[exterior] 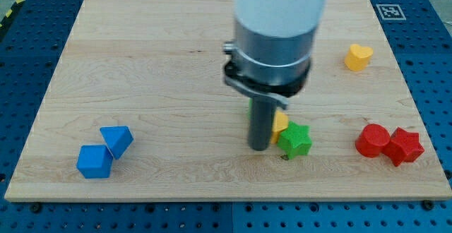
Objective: Move the yellow hexagon bottom left to the yellow heart
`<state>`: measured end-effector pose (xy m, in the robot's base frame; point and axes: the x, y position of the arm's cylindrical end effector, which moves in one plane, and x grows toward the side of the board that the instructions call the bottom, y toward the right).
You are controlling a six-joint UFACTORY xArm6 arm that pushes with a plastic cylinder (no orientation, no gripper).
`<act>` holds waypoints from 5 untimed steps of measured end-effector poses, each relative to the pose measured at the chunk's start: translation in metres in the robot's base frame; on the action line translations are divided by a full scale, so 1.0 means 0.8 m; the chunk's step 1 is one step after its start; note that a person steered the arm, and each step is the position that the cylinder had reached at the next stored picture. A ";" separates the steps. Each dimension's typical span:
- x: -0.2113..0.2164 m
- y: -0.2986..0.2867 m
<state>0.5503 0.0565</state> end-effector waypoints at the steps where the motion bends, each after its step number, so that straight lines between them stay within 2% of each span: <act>1: -0.005 0.045; 2: -0.012 0.069; 5: -0.015 -0.014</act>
<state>0.5383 0.0452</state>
